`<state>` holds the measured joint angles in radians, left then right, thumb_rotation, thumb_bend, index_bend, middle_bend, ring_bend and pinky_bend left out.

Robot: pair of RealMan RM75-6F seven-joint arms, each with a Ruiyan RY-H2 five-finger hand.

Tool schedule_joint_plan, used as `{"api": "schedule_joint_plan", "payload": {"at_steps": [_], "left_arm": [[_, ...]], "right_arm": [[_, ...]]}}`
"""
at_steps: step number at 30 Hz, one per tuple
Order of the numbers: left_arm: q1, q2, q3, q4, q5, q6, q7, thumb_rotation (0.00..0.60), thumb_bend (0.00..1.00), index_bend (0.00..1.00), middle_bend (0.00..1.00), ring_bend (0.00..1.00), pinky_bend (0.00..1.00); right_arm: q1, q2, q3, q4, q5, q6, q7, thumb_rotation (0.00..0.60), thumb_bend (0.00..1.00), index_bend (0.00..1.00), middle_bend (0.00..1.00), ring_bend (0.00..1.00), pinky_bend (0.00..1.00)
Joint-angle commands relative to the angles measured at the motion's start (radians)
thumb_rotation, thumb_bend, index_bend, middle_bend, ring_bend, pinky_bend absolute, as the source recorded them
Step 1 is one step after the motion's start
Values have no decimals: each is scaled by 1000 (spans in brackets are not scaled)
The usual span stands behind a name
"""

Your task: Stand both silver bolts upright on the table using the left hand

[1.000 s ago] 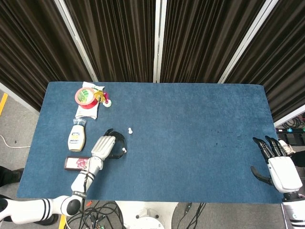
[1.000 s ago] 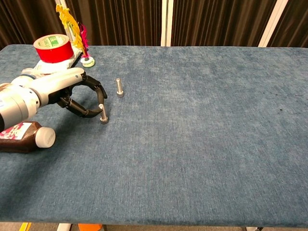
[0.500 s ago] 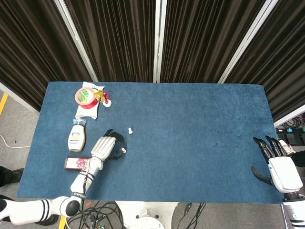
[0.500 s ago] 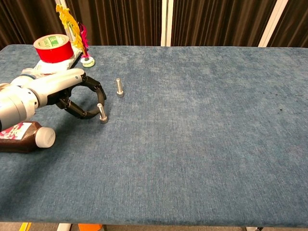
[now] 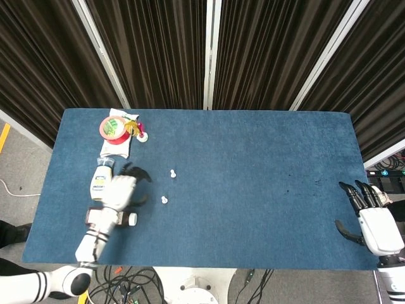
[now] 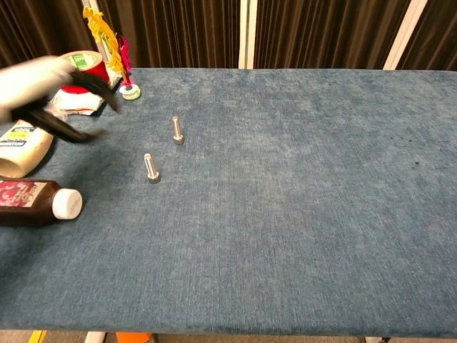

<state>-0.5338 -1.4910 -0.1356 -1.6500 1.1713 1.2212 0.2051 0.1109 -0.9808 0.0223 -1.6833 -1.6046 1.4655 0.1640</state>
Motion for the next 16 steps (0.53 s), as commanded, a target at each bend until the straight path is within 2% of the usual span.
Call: {"api": "schedule_joint_plan", "payload": {"at_steps": [1,5,10,16], "left_arm": [[105,106,11,17,55,151,-11,600,313,366,274,124,27],[185,196,47,39,84,228,-20,600,310,361,236,74,11],[278,304,109,28,109,267,-56,600,288,349,210,51,4],[379,342,154,-1,157,355,-93,600,283,348,210,51,2]], "right_arm": [[6,-1,3,16,7,-9,21,600,216,40,143,0,0],[7,-8,6,28,1,0,28,600,217,40,143,0,0],[-7,-18,3,31,-22,37,19,600,218,41,143,0,0],[-23,-40,-11,36,-41,59,10,600,222,40,143,0,0]]}}
